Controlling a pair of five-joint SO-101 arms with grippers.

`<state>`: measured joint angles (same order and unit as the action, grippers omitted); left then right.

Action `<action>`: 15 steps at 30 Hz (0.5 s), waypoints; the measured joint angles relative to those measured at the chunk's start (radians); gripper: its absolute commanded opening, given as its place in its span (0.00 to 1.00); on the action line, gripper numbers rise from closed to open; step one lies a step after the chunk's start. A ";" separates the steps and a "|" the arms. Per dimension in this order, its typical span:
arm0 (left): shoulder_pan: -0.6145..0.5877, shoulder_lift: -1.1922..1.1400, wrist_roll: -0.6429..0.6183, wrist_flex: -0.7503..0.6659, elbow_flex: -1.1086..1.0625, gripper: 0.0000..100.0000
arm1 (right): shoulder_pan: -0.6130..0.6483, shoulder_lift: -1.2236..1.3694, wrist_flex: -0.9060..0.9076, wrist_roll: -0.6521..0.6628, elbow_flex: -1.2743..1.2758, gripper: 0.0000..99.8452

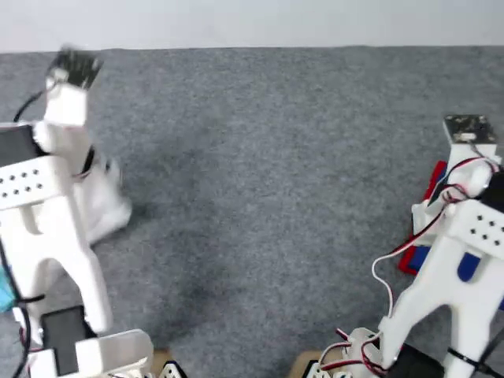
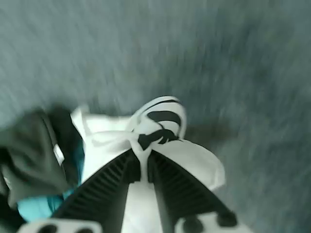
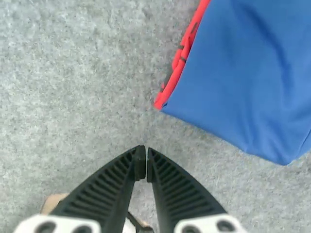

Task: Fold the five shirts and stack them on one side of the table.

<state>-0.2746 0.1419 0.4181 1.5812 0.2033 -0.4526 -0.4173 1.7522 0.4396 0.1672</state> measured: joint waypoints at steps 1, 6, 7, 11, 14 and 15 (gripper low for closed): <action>0.052 0.017 -0.034 0.000 0.044 0.00 | 0.000 -0.017 0.000 0.000 0.020 0.01; 0.345 0.046 -0.206 0.000 0.288 0.00 | 0.000 -0.098 0.000 0.000 0.109 0.01; 0.402 0.046 -0.224 0.000 0.336 0.00 | 0.000 -0.117 0.000 0.000 0.124 0.01; 0.497 0.058 -0.239 0.003 0.442 0.00 | 0.021 -0.175 0.000 0.000 0.169 0.01; 0.459 0.069 -0.244 0.046 0.364 0.00 | 0.087 -0.209 0.000 0.000 0.175 0.01; 0.436 0.069 -0.244 0.060 0.315 0.00 | 0.118 -0.216 0.000 0.000 0.175 0.01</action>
<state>0.1611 0.2110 0.1741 1.6410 0.5178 -0.3345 -0.6337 1.7522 0.4396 0.3422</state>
